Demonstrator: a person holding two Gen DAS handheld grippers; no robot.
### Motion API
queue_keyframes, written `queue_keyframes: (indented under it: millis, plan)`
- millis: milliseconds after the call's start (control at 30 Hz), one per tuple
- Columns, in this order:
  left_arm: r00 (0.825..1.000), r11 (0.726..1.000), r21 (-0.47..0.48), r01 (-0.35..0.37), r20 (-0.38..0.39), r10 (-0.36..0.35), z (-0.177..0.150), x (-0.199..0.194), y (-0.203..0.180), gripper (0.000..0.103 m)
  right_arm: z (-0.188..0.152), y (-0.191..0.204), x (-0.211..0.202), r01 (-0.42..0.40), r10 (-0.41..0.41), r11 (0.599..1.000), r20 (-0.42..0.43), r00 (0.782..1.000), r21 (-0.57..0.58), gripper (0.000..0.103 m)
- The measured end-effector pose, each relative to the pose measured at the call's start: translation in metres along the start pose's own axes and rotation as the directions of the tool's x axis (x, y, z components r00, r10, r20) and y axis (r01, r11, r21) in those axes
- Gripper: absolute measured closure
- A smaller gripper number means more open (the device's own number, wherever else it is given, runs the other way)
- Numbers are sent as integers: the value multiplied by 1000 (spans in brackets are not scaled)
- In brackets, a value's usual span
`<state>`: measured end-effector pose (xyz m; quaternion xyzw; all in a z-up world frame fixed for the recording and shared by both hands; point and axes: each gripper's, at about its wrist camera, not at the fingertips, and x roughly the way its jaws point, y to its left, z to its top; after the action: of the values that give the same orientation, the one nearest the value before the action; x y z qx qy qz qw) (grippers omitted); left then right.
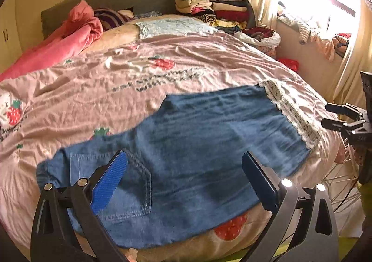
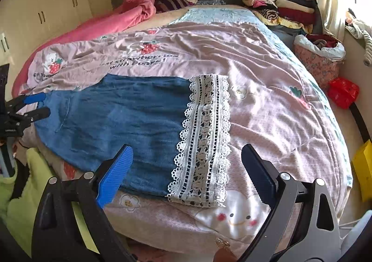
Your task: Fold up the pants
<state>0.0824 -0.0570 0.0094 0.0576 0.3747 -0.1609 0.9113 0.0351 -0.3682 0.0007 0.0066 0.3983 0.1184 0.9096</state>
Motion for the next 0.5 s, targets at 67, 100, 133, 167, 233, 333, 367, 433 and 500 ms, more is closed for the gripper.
queue_keyframes:
  millis: [67,100,133,167,233,333,367,433,500]
  plan:
    - [1000,1000,7,5,11,-5,9,0,-4,4,0,-2,-2,1,-1,1000,4,1000,4,15]
    - [1000,1000,9,10,13,-10,13,0,-5,4,-1,-2,-3,1,-1,1000,7,1000,5,15]
    - [1000,1000,11,16,16,-16,17,0,-7,4,-1,-4,-4,0,0,1000,11,1000,9,15]
    - [999,999,19,26,20,-26,24,2,-11,5,-1,-6,-5,0,0,1000,12,1000,12,15]
    - [999,999,31,30,18,-31,33,7,-16,5,-2,-8,-7,3,-3,1000,14,1000,17,15]
    - [999,997,61,42,13,-43,48,18,-27,4,-7,-15,-9,16,-16,999,13,1000,29,15]
    - [999,996,72,43,9,-44,52,22,-30,4,-9,-16,-10,20,-20,999,13,1000,29,15]
    - [999,995,88,36,3,-36,62,31,-38,5,-12,-20,-9,22,-22,999,12,1000,35,15]
    - [999,994,103,40,-9,-40,71,42,-44,4,-16,-25,-7,17,-17,999,2,1000,50,15]
